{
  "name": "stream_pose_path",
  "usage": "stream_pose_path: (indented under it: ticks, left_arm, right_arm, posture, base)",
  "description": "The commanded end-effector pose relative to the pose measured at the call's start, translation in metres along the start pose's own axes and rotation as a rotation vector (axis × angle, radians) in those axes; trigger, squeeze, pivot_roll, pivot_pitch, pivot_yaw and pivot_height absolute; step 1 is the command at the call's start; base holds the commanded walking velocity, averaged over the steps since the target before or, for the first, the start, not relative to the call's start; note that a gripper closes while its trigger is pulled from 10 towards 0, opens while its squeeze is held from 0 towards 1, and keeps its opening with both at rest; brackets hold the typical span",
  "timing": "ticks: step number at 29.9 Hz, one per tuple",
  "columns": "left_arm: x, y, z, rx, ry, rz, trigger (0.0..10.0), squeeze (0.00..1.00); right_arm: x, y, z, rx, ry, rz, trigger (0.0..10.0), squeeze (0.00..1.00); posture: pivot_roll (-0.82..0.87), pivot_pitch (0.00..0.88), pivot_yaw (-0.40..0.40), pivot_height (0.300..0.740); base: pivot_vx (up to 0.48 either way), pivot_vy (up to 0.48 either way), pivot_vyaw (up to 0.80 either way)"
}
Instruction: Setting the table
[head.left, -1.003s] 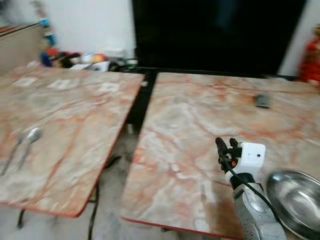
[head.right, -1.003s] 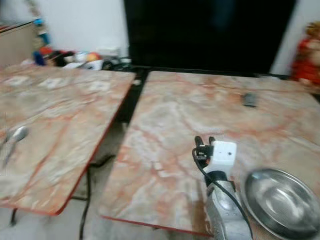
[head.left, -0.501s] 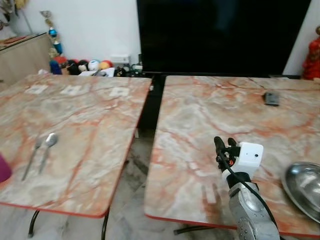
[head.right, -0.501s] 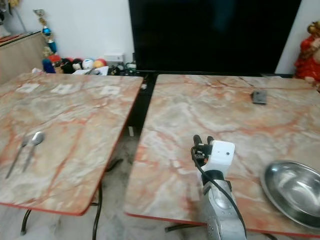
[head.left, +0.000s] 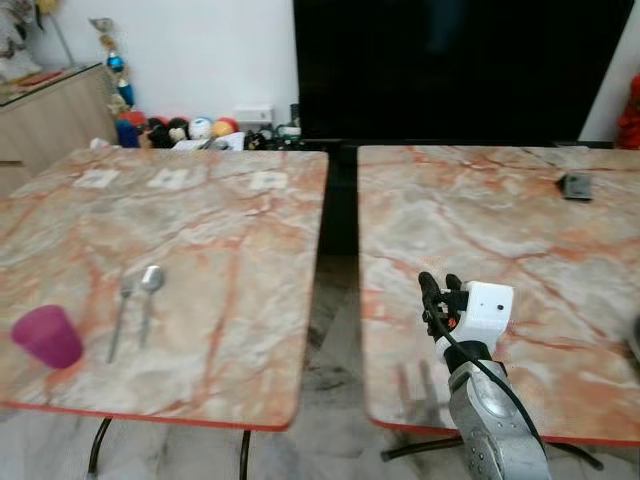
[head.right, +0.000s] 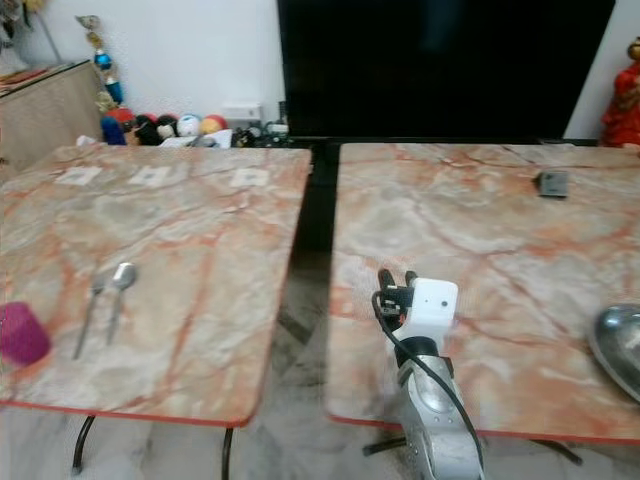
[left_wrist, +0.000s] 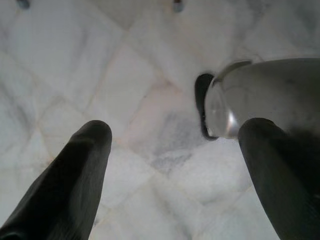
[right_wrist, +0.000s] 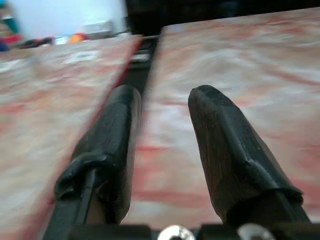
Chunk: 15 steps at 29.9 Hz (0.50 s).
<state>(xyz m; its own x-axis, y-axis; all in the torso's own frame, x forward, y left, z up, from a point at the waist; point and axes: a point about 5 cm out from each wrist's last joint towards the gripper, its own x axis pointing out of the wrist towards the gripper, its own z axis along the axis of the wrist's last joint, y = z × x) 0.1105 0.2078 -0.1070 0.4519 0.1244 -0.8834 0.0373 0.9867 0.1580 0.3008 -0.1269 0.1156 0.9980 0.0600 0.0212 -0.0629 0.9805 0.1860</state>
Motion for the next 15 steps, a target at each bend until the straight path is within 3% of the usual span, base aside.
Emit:
stream_pose_path:
  ticks: [1,15]
  left_arm:
    - [-0.0002,-0.0119,-0.0019,-0.012,0.01,-0.038,10.0,0.0]
    - [0.0001,-0.0121,-0.0008,-0.029,0.01,-0.033,10.0,0.0]
  right_arm:
    - [0.0014,-0.0049,0.0018,-0.02,0.0,-0.009,10.0,0.0]
    - [0.0044,-0.0032,0.0018,-0.032,-0.001,0.002,10.0,0.0]
  posture:
    - [0.0,0.0,-0.02,0.74]
    - [0.01,0.0,-0.024,0.74]
  base:
    - [0.0,0.401,0.0]
    - [0.0,0.401,0.0]
